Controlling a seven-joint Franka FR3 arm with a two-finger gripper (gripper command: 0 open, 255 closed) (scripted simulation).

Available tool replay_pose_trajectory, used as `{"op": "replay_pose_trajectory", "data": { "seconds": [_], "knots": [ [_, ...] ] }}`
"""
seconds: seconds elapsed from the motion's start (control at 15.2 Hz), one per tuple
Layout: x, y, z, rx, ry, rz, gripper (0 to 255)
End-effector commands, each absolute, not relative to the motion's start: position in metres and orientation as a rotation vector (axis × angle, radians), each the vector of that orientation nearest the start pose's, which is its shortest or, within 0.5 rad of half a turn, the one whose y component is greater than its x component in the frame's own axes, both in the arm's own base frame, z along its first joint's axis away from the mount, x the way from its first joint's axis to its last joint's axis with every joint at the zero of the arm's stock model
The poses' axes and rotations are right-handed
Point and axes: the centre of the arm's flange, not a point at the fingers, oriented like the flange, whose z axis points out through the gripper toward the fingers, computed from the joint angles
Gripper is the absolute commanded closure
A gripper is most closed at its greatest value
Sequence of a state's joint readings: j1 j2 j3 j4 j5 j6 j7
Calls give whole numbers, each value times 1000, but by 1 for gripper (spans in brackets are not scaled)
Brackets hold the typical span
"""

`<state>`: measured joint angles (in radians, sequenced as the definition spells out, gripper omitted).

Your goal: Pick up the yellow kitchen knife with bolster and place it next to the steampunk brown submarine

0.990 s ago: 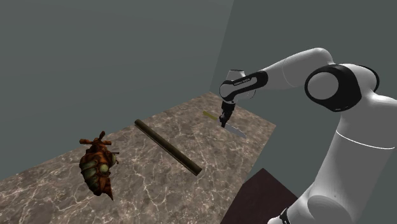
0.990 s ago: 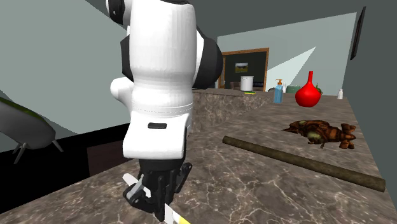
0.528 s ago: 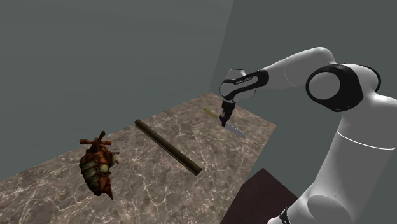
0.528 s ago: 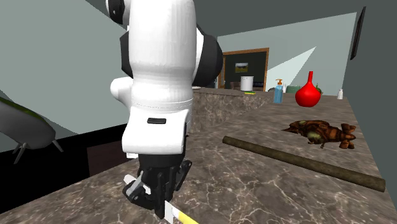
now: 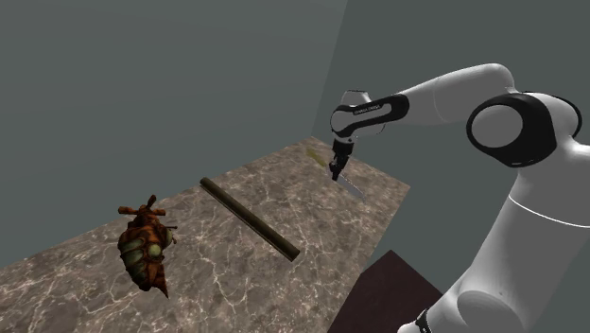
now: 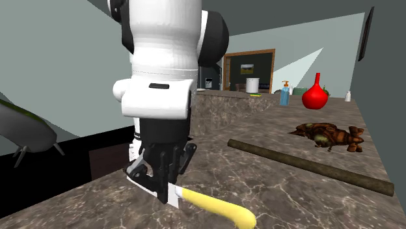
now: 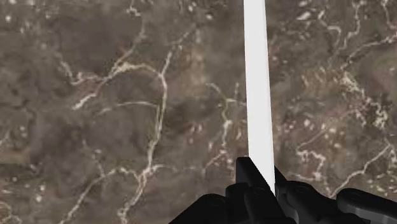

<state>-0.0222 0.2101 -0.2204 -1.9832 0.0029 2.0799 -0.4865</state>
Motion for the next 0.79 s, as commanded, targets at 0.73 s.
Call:
{"op": "replay_pose_trajectory", "data": {
  "seconds": [0.73],
  "knots": [
    [566,-137,423,-3115,-383,184,255]
  ]
}}
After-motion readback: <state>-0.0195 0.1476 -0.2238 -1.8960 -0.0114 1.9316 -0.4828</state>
